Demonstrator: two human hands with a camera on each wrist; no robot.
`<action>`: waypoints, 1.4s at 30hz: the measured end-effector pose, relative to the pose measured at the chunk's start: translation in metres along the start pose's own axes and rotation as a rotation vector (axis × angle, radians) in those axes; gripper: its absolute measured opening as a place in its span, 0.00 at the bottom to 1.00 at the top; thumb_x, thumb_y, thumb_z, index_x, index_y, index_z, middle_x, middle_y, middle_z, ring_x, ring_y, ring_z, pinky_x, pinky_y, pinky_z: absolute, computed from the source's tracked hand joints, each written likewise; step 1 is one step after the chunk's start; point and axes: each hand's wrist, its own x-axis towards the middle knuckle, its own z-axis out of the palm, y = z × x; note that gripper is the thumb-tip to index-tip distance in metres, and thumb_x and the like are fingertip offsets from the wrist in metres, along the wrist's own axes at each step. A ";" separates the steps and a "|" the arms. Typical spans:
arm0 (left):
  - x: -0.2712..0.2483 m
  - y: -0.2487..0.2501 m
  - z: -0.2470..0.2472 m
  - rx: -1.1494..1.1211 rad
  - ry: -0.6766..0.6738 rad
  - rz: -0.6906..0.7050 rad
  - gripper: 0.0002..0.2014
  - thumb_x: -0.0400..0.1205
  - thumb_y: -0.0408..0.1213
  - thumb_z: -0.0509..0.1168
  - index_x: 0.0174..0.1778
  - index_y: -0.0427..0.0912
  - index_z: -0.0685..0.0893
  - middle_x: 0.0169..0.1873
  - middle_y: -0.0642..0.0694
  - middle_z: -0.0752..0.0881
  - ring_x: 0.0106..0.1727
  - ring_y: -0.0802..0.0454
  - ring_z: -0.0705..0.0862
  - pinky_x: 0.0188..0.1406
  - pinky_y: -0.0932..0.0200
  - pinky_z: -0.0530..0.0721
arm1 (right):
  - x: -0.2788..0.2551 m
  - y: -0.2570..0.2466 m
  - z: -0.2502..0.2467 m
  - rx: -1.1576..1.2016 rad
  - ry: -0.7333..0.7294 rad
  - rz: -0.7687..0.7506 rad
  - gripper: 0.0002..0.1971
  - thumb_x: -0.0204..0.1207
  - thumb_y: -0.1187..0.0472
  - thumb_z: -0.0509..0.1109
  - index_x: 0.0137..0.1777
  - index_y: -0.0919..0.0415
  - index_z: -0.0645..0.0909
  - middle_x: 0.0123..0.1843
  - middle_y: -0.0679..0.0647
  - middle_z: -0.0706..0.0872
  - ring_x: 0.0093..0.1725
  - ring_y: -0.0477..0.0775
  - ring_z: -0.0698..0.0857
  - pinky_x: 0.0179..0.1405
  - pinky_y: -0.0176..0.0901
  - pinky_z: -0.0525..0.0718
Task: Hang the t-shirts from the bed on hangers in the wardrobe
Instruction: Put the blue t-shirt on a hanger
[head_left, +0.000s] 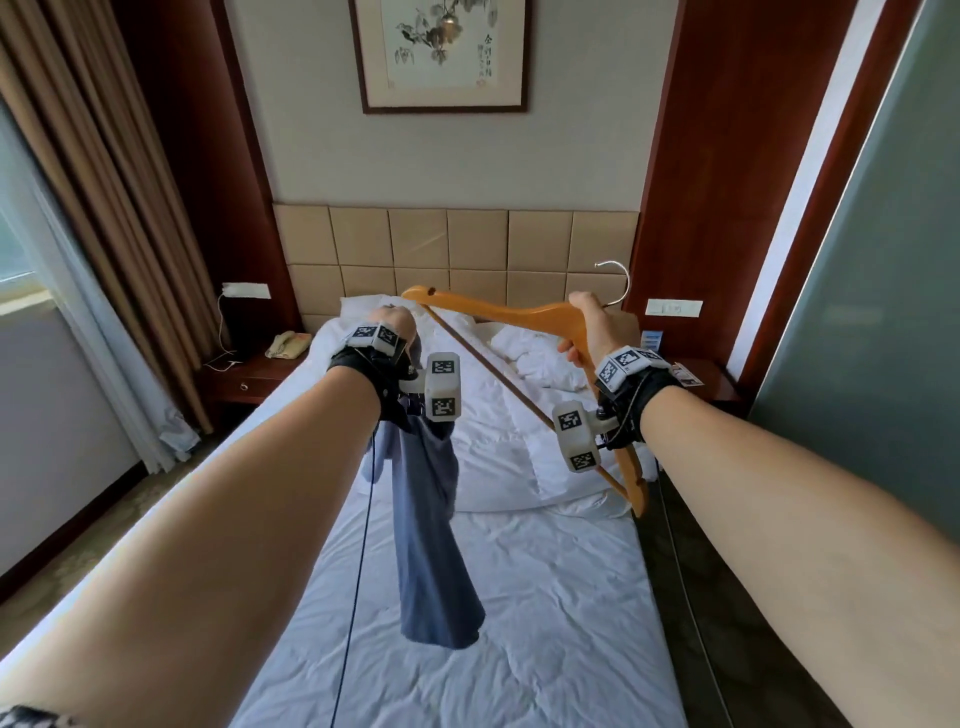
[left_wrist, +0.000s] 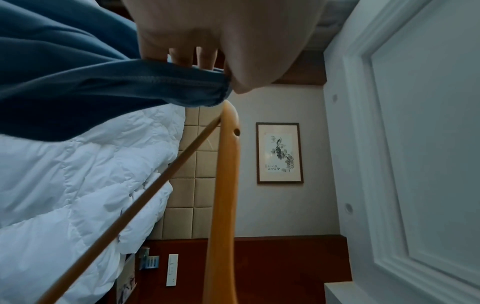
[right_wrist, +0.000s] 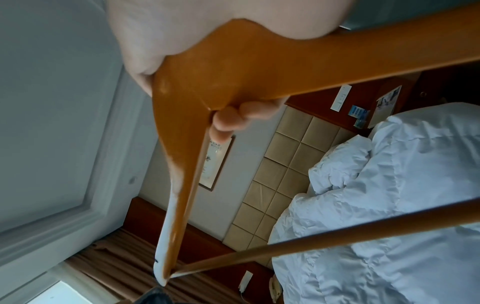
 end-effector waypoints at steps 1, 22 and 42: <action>-0.006 0.004 -0.003 -0.127 -0.002 -0.023 0.19 0.80 0.38 0.70 0.66 0.36 0.84 0.70 0.33 0.79 0.69 0.36 0.79 0.64 0.50 0.80 | -0.001 0.001 -0.004 -0.001 -0.012 0.005 0.26 0.68 0.43 0.71 0.31 0.70 0.87 0.29 0.67 0.89 0.21 0.57 0.79 0.19 0.40 0.73; -0.089 0.021 -0.002 0.421 0.262 0.126 0.13 0.80 0.40 0.61 0.52 0.42 0.89 0.54 0.36 0.86 0.53 0.34 0.86 0.57 0.45 0.86 | -0.040 -0.015 -0.044 -0.063 -0.230 -0.051 0.23 0.71 0.47 0.71 0.33 0.72 0.87 0.28 0.69 0.87 0.19 0.57 0.78 0.21 0.39 0.73; -0.127 0.092 0.036 0.290 -0.308 0.650 0.16 0.84 0.54 0.63 0.57 0.45 0.81 0.53 0.44 0.86 0.52 0.47 0.84 0.54 0.52 0.84 | -0.052 -0.034 -0.019 -0.423 -0.478 -0.268 0.06 0.66 0.74 0.70 0.35 0.62 0.82 0.28 0.57 0.83 0.25 0.53 0.82 0.30 0.41 0.81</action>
